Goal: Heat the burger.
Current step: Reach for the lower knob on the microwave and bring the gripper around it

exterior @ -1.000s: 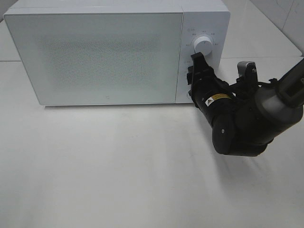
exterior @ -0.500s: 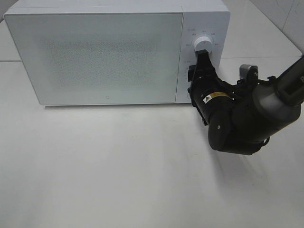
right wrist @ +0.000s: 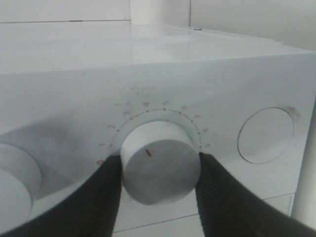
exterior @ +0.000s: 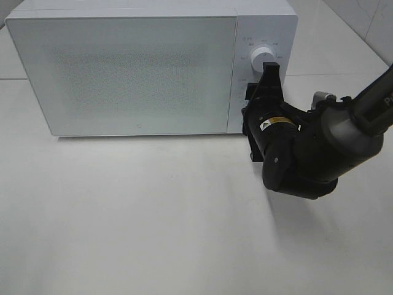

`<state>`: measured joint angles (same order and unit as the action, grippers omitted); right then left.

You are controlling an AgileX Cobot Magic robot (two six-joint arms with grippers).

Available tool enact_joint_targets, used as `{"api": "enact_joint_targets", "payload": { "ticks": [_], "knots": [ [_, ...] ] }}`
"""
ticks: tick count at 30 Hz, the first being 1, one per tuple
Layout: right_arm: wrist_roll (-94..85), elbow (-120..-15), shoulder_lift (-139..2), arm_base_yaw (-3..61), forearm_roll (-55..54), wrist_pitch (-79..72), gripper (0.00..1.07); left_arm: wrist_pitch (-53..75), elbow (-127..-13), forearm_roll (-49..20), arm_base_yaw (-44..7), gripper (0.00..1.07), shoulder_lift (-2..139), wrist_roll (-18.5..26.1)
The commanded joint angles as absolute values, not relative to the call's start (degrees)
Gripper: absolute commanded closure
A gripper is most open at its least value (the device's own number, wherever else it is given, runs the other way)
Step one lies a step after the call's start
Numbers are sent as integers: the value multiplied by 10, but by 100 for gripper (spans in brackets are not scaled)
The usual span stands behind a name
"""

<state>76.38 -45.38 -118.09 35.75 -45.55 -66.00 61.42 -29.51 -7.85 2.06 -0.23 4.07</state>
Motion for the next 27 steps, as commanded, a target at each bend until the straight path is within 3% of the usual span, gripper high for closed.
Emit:
{"api": "enact_joint_targets", "payload": {
  "ticks": [1,27],
  "knots": [
    [791,-485,-1170,340,-469,-807,86,615,-296,-80,22,7,-15,38],
    [790,-506,-1170,340,-447,-806,79,615,-296,-80,22,7,-15,38]
  ]
}}
